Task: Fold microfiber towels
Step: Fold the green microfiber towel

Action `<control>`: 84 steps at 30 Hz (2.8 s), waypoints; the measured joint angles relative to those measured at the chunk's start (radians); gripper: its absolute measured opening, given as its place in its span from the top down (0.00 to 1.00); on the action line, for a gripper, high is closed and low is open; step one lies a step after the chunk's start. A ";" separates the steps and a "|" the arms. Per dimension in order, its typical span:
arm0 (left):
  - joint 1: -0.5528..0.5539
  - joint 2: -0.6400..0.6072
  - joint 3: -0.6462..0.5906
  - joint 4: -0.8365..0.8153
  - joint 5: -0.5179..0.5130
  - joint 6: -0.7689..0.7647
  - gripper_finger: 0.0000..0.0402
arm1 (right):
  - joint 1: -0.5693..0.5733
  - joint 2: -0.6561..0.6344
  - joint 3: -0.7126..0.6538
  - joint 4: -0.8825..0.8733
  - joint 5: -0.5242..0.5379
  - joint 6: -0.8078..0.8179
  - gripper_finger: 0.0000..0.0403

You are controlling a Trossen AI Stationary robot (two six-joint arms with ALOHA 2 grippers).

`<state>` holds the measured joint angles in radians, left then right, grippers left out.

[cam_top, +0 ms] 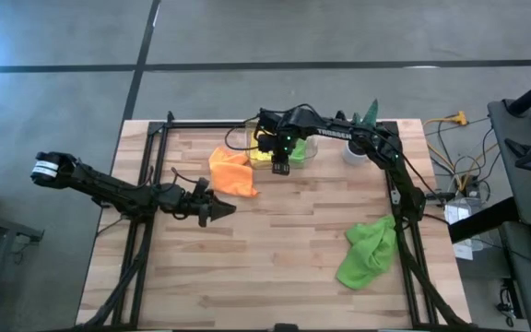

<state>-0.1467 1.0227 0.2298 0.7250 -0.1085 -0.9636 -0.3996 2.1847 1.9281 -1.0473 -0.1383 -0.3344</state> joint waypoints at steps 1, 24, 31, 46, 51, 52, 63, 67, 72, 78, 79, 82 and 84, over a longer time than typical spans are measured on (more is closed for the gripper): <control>0.000 -0.001 0.000 0.000 0.000 0.001 0.80 | 0.000 -0.002 0.020 -0.013 0.000 -0.010 0.72; 0.002 -0.007 0.002 0.081 -0.006 0.116 0.80 | 0.334 -0.790 -0.199 -0.244 -0.105 0.498 0.77; 0.003 -0.004 0.002 0.080 -0.017 0.182 0.80 | 0.849 -1.088 -0.631 -0.103 0.251 1.132 0.77; 0.003 -0.004 0.002 0.081 -0.089 0.185 0.80 | 1.129 -1.125 -1.283 0.624 0.052 1.226 0.66; 0.003 -0.004 0.002 0.082 -0.090 0.159 0.80 | 1.126 -1.002 -1.295 0.689 0.053 1.102 0.64; 0.003 -0.004 0.002 0.083 -0.089 0.153 0.80 | 1.126 -0.976 -1.285 0.688 0.053 1.063 0.64; 0.003 -0.004 0.001 0.080 -0.087 0.131 0.80 | 1.092 -0.680 -1.146 0.666 0.053 0.759 0.65; 0.001 -0.004 0.001 0.081 -0.083 0.117 0.80 | 1.062 -0.618 -1.104 0.590 0.053 0.886 0.67; 0.000 -0.004 0.001 0.080 -0.080 0.104 0.80 | 1.061 -0.598 -1.084 0.558 0.053 1.090 0.69; 0.000 -0.004 0.001 0.079 -0.079 0.103 0.80 | 1.106 -0.599 -1.078 0.647 0.056 1.308 0.71; 0.000 -0.004 0.001 0.080 -0.079 0.103 0.80 | 1.113 -0.595 -1.075 0.645 0.060 1.338 0.72; 0.000 -0.004 0.001 0.079 -0.075 0.105 0.80 | 1.128 -0.566 -1.067 0.632 0.084 1.414 0.72; 0.000 -0.004 0.001 0.079 -0.070 0.105 0.80 | 1.128 -0.547 -1.061 0.626 0.100 1.461 0.72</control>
<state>-0.1463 1.0187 0.2304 0.8037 -0.1790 -0.8583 0.7288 1.6376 0.8674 -0.4208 -0.0385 1.1266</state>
